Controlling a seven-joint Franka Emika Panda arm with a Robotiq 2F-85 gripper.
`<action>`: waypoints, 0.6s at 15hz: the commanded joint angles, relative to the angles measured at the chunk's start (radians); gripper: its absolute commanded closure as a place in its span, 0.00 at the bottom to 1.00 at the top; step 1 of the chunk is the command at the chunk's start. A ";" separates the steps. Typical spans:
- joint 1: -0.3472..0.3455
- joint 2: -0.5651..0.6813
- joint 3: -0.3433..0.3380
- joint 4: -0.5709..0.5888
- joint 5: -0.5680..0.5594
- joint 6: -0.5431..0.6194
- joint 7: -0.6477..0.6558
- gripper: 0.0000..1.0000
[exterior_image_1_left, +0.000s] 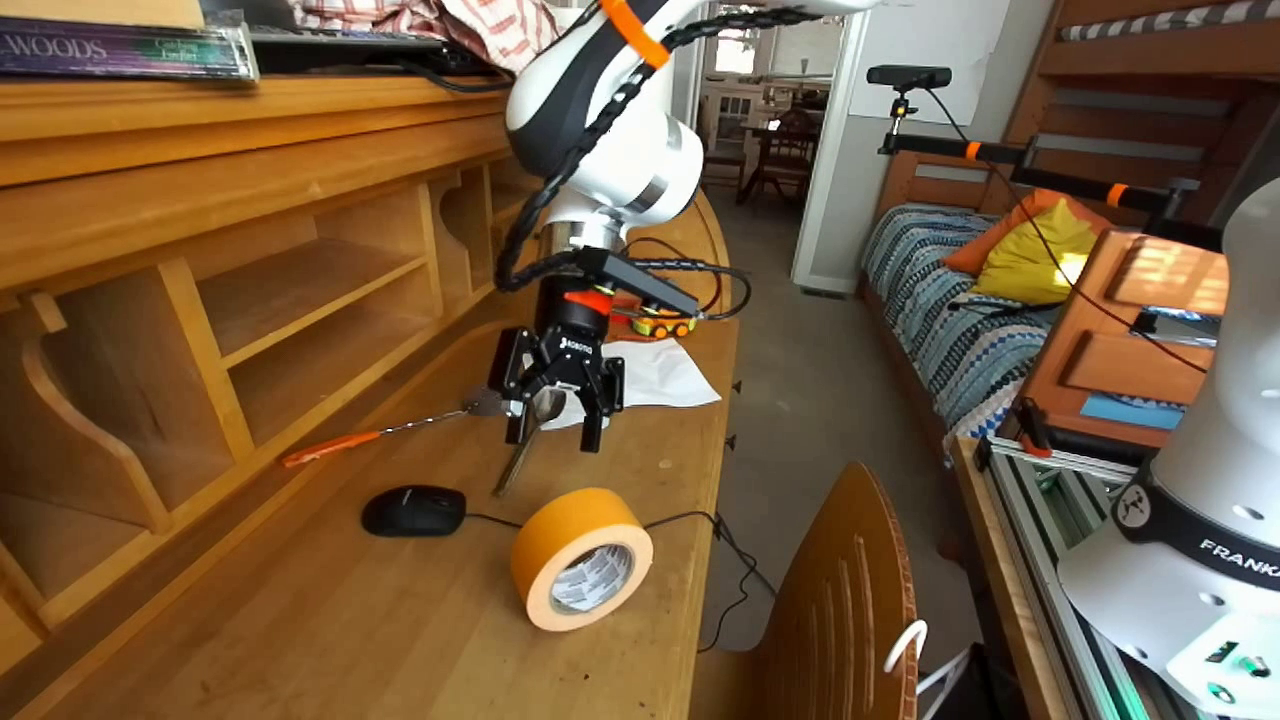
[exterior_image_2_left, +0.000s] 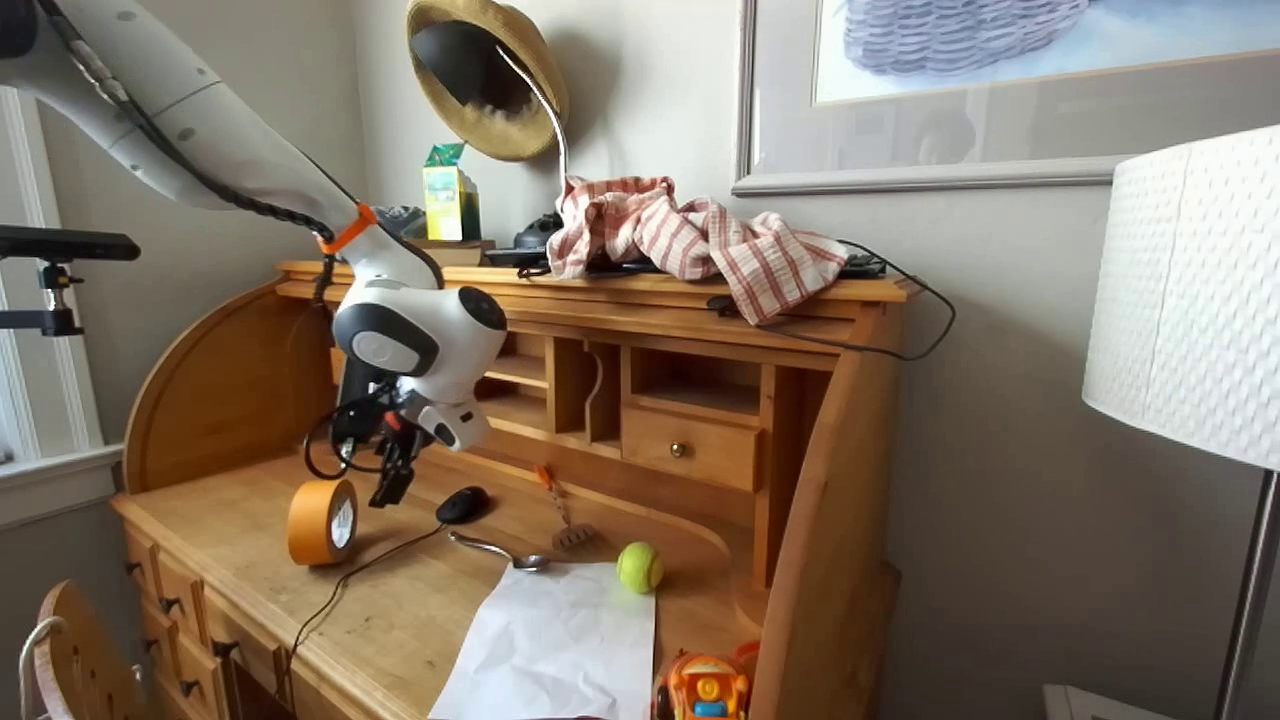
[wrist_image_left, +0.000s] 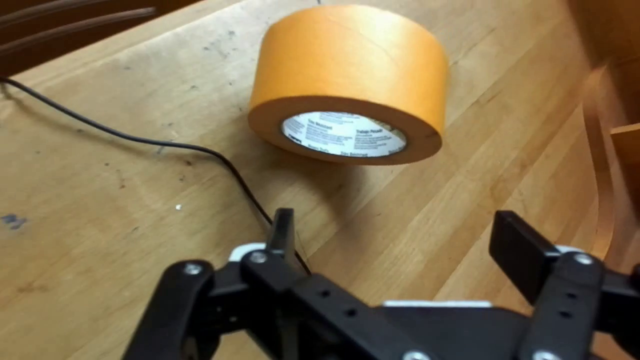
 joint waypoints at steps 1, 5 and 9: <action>0.021 -0.255 0.008 -0.248 -0.149 0.155 0.015 0.00; -0.006 -0.491 0.035 -0.399 -0.310 0.172 -0.058 0.00; 0.004 -0.676 0.047 -0.417 -0.458 0.068 -0.105 0.00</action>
